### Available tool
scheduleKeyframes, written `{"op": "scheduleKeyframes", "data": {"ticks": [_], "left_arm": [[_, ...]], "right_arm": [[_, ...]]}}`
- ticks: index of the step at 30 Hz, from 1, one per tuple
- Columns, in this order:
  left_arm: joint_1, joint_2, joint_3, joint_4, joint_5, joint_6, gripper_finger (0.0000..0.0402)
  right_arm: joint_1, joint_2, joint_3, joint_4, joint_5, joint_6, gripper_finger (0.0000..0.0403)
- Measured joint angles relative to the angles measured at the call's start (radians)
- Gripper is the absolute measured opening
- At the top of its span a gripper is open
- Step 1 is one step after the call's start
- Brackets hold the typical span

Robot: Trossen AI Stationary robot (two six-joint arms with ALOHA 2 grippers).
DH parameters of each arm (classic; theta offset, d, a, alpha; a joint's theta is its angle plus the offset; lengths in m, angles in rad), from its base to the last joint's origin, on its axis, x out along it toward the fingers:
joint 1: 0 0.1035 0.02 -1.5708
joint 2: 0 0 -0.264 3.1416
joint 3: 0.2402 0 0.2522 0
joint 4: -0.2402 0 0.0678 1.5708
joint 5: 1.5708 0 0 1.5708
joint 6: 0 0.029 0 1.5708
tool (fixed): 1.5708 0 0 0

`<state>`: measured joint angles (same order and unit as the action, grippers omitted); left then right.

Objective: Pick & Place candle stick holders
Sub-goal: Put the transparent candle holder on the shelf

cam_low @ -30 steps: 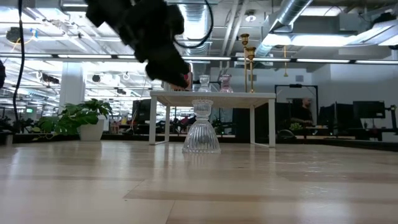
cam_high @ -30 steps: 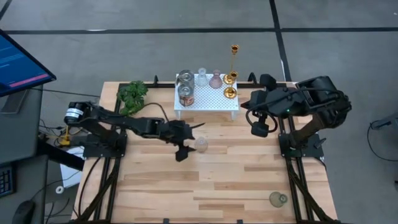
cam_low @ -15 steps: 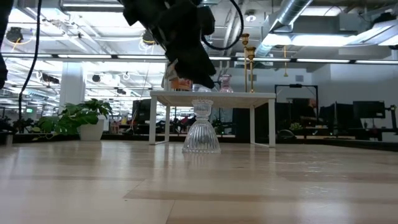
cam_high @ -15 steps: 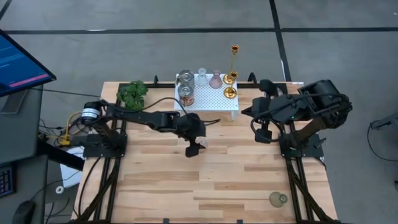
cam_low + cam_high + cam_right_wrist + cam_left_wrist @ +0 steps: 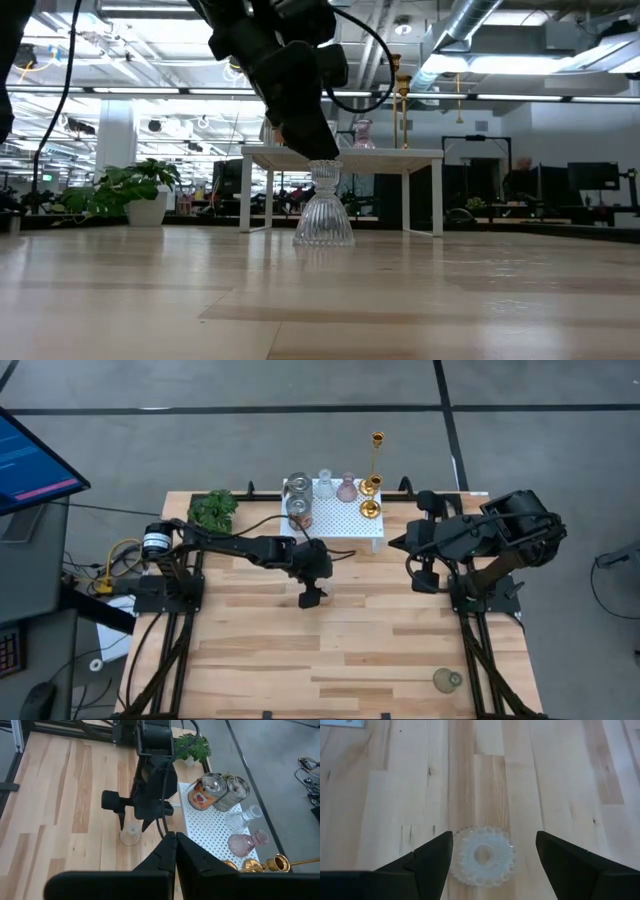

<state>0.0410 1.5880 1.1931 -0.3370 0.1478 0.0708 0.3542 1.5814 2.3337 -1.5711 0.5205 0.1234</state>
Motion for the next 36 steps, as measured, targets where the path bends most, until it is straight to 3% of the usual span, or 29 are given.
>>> {"op": "scheduleKeyframes", "data": {"ticks": [10, 14, 28, 36], "left_arm": [[-0.009, 0.027, -0.001, -0.001, 0.011, 0.004, 0.0279], [-0.014, 0.025, -0.001, 0.0, -0.027, 0.024, 0.0259], [-0.023, 0.037, -0.001, -0.006, -0.001, 0.037, 0.0169], [-0.03, 0.02, -0.001, -0.006, -0.047, 0.037, 0.0169]], "right_arm": [[0.0, 0.0, 0.0, 0.0, 0.0, -0.002, 0.0], [0.0, 0.0, 0.0, 0.0, -0.001, -0.001, 0.0], [0.0, 0.0, 0.0, 0.0, -0.01, 0.0, 0.0], [0.0, 0.0, 0.0, 0.0, -0.026, 0.001, 0.0]]}}
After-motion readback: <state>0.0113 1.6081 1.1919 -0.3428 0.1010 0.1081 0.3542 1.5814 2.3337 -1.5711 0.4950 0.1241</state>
